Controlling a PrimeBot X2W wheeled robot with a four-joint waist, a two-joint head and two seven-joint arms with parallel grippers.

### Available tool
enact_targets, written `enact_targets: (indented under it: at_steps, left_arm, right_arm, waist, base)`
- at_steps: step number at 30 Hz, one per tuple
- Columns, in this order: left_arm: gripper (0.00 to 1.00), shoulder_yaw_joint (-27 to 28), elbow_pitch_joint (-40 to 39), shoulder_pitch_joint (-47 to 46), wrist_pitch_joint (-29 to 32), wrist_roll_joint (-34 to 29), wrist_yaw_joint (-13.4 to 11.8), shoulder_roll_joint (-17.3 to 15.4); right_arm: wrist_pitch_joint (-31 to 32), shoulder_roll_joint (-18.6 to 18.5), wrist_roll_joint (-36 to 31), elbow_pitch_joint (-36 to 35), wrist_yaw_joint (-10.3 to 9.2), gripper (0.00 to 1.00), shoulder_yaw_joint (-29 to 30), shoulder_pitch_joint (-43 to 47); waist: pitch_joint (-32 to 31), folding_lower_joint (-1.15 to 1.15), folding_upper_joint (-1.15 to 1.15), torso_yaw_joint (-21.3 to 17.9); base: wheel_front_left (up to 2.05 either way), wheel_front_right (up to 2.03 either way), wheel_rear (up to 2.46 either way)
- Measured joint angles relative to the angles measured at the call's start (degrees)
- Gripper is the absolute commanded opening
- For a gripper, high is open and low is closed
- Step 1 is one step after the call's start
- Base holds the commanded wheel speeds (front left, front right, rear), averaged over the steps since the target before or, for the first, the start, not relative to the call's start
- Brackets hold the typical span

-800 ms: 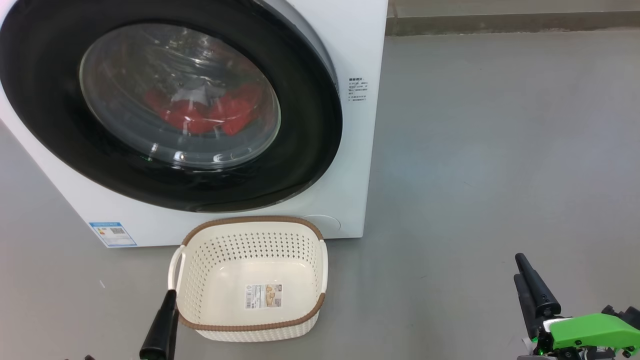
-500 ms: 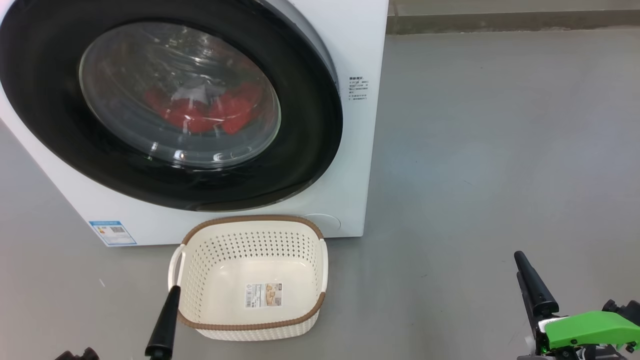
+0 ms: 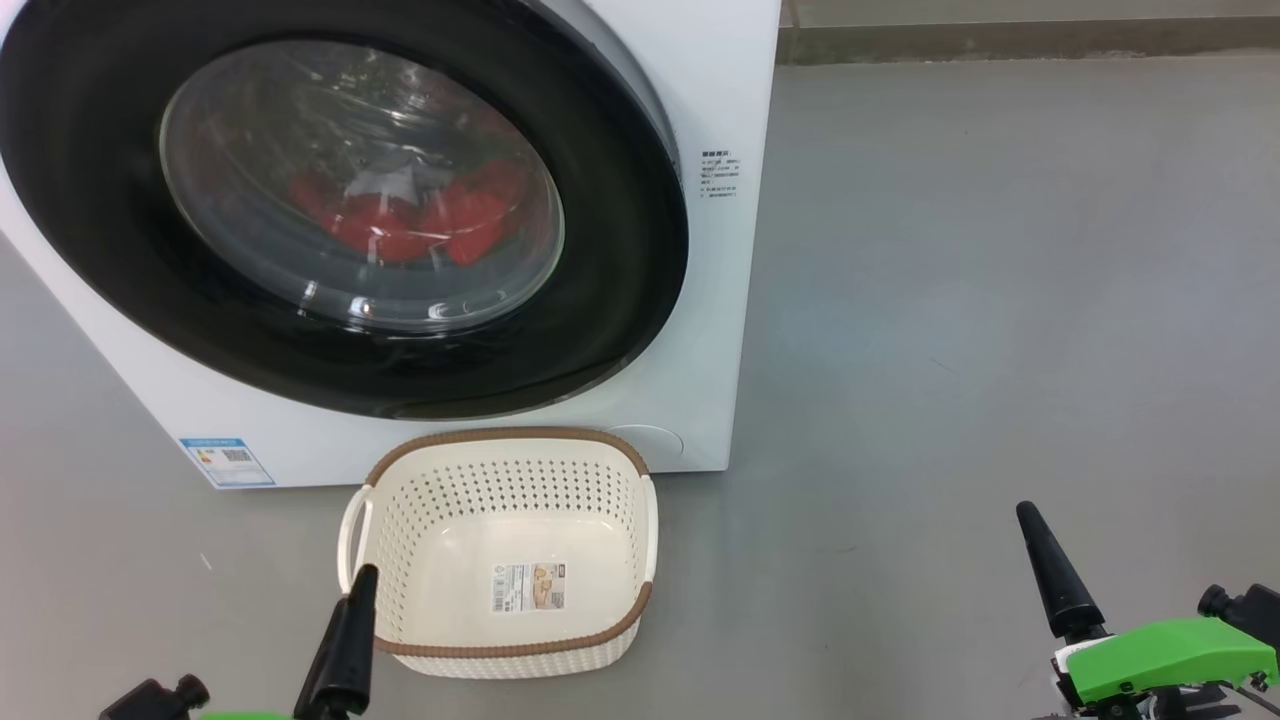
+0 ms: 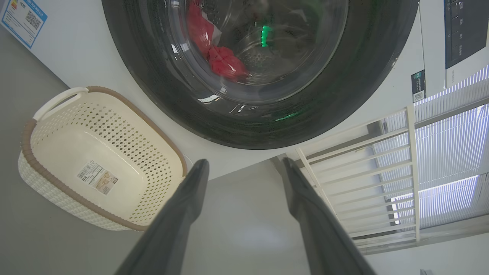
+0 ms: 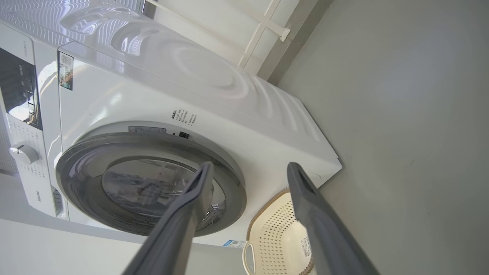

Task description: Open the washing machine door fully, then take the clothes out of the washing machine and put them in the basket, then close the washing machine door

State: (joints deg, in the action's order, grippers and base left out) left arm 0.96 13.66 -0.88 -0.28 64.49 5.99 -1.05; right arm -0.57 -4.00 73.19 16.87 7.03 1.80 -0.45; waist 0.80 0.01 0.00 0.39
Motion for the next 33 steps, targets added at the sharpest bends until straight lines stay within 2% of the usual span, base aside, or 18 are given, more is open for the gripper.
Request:
enact_targets:
  at_steps: [33]
  left_arm:
    - [1.0,-4.0,-3.34,1.04,-5.31,-24.94,-3.54,-0.29]
  right_arm:
    - [-5.04,-2.69,-20.9,-1.48,0.01,1.0,-3.3,0.18]
  waist:
    - [0.63,0.0,0.0,0.23]
  base:
    - [0.0,0.0,0.0]
